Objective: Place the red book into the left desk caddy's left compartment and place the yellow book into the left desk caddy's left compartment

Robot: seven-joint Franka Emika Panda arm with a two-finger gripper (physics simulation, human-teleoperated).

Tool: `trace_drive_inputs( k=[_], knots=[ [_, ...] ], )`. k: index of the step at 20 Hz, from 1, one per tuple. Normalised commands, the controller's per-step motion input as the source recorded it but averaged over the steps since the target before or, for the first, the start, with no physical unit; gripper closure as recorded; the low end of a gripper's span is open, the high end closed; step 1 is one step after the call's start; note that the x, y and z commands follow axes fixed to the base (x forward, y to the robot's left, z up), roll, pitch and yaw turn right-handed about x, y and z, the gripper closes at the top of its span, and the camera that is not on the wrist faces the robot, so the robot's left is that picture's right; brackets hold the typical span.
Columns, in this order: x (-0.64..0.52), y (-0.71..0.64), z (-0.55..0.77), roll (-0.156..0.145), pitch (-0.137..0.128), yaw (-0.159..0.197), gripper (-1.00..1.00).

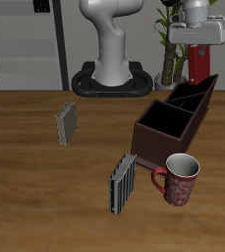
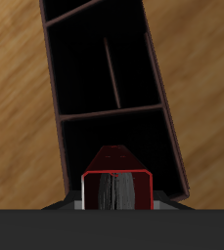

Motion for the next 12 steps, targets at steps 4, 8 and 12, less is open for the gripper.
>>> trace_drive_inputs(
  k=[4, 8, 12],
  knots=[
    [0.05, 0.15, 0.01, 0.014, -0.017, 0.027, 1.00],
    [0.01, 0.08, 0.10, -0.027, -0.115, 0.076, 1.00],
    [0.07, -0.02, 0.09, -0.002, -0.044, 0.021, 1.00]
  ],
)
